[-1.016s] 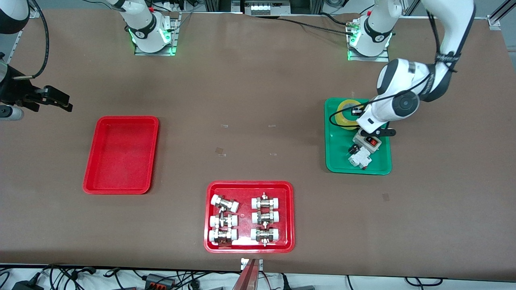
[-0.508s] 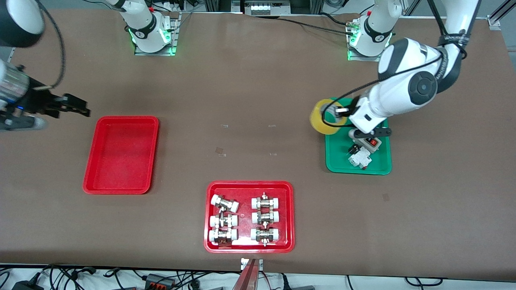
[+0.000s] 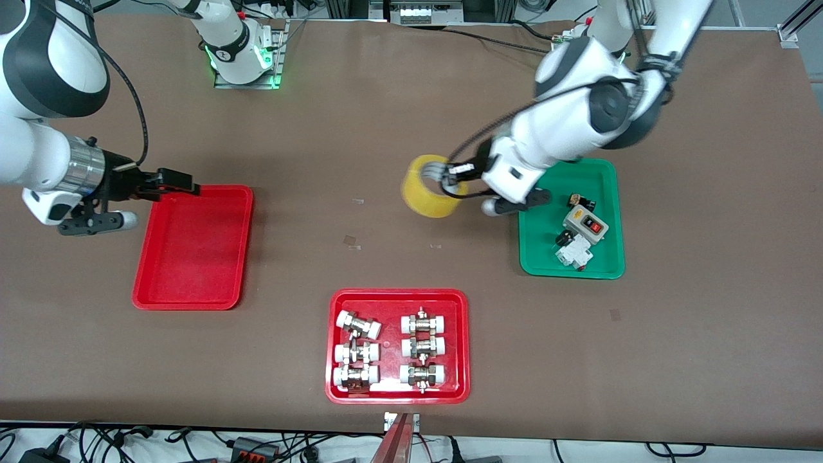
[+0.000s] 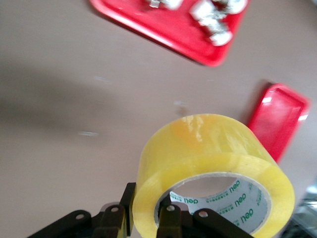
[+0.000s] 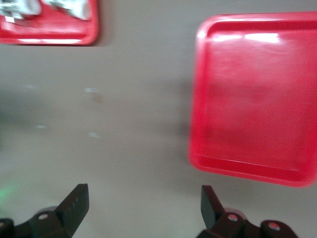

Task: Left arm passes tape to right arm into tray
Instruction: 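Carry the tape toward the right gripper while the right gripper reaches in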

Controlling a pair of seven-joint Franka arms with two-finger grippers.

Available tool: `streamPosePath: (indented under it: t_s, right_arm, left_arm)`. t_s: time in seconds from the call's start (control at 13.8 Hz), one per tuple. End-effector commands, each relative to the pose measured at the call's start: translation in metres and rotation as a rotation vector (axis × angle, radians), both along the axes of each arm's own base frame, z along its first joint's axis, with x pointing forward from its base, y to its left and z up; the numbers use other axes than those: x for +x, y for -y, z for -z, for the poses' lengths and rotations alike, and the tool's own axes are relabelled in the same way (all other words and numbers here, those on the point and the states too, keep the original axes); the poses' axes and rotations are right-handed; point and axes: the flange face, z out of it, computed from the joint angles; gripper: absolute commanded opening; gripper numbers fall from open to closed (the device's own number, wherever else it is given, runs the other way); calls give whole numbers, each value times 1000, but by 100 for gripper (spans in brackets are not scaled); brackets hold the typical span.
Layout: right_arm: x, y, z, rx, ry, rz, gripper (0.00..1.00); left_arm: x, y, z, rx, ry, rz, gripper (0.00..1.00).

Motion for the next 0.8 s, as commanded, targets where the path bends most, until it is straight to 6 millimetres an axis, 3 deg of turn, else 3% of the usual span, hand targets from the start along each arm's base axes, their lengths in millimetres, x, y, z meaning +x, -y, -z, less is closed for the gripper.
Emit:
streamPosePath:
  t_s: [0.0, 0.22, 0.51, 0.73]
  right_arm:
    - [4, -29, -4, 124, -5, -32, 100]
    - [6, -49, -4, 336, 5, -64, 100]
    - [4, -75, -3, 461, 33, -152, 100]
    - [0, -110, -11, 606, 41, -180, 100]
  left_arm:
    - [-7, 44, -12, -127, 32, -73, 2]
    - [-17, 80, -2, -209, 103, -115, 2]
    - [-13, 83, -1, -243, 110, -140, 2]
    - [-18, 90, -2, -248, 109, -128, 2]
